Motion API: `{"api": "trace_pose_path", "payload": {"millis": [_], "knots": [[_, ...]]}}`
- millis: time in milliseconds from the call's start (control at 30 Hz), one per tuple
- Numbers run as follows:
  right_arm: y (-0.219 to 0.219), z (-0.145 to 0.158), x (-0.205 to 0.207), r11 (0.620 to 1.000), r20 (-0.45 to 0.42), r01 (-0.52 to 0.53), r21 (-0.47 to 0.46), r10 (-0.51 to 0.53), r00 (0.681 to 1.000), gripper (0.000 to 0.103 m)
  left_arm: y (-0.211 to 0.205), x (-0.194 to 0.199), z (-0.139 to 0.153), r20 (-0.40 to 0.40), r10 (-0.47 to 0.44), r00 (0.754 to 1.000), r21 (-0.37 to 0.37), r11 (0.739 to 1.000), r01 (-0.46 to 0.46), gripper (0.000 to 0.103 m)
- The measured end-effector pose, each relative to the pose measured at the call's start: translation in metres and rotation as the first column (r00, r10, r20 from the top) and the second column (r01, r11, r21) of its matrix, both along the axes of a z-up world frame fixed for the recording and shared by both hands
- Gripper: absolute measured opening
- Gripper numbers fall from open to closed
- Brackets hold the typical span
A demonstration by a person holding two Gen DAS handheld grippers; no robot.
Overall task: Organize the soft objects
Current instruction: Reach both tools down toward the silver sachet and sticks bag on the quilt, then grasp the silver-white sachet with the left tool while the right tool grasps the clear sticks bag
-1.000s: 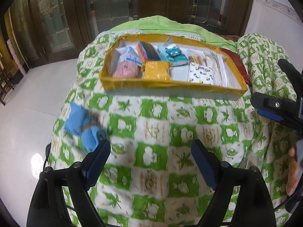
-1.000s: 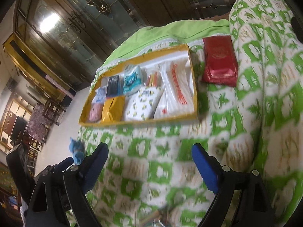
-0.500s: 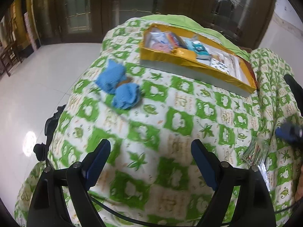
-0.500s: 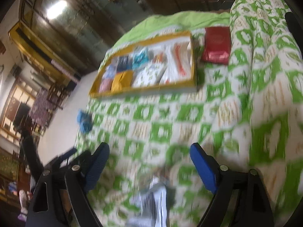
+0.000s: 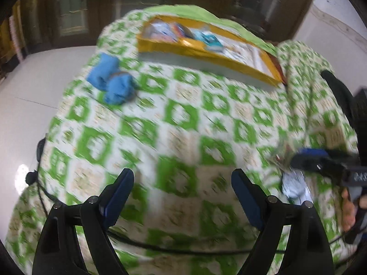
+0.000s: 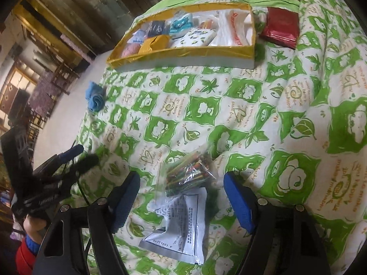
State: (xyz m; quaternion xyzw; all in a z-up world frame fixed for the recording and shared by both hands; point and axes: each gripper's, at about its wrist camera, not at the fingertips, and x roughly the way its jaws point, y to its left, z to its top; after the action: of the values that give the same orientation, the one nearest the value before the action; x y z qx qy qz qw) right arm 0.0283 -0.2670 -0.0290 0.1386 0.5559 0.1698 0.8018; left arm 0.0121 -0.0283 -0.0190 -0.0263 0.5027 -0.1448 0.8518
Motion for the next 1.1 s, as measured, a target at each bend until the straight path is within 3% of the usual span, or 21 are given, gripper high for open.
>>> {"api": "trace_pose_path", "payload": {"millis": [167, 367, 567, 667, 733, 833, 1000, 1100], "knots": [[0.007, -0.004, 0.004, 0.999, -0.003, -0.023, -0.023, 0.023, 1.000, 0.077, -0.020, -0.013, 0.001, -0.014, -0.070, 0.997, -0.016, 0.997, 0.070, 0.086], [0.003, -0.010, 0.011, 1.000, -0.021, -0.018, -0.014, 0.018, 1.000, 0.067, -0.042, -0.021, 0.005, -0.027, -0.155, 0.988, -0.060, 0.986, 0.153, 0.086], [0.015, -0.014, 0.010, 0.994, -0.024, -0.074, -0.076, 0.072, 0.997, 0.061, -0.064, -0.030, 0.006, -0.042, -0.238, 0.970, -0.106, 0.967, 0.233, 0.086], [0.019, -0.017, 0.011, 0.989, -0.025, -0.083, -0.119, 0.081, 0.996, 0.048, -0.072, -0.035, 0.008, -0.056, -0.285, 0.957, -0.160, 0.949, 0.273, 0.086], [0.014, -0.017, 0.013, 0.992, -0.023, -0.062, -0.112, 0.060, 0.998, 0.031, -0.078, -0.038, 0.010, -0.057, -0.309, 0.949, -0.179, 0.939, 0.295, 0.086], [0.002, -0.014, 0.015, 0.998, -0.012, -0.012, -0.056, 0.011, 1.000, 0.027, -0.087, -0.038, 0.014, -0.057, -0.322, 0.945, -0.193, 0.932, 0.306, 0.086], [-0.003, -0.005, 0.013, 0.999, 0.031, 0.011, -0.032, -0.010, 0.999, 0.026, -0.090, -0.028, 0.012, -0.086, -0.305, 0.949, -0.236, 0.931, 0.278, 0.064], [-0.004, -0.001, 0.010, 1.000, 0.047, 0.010, -0.019, -0.009, 0.999, 0.026, -0.087, -0.025, 0.015, -0.077, -0.292, 0.953, -0.204, 0.940, 0.272, 0.063]]}}
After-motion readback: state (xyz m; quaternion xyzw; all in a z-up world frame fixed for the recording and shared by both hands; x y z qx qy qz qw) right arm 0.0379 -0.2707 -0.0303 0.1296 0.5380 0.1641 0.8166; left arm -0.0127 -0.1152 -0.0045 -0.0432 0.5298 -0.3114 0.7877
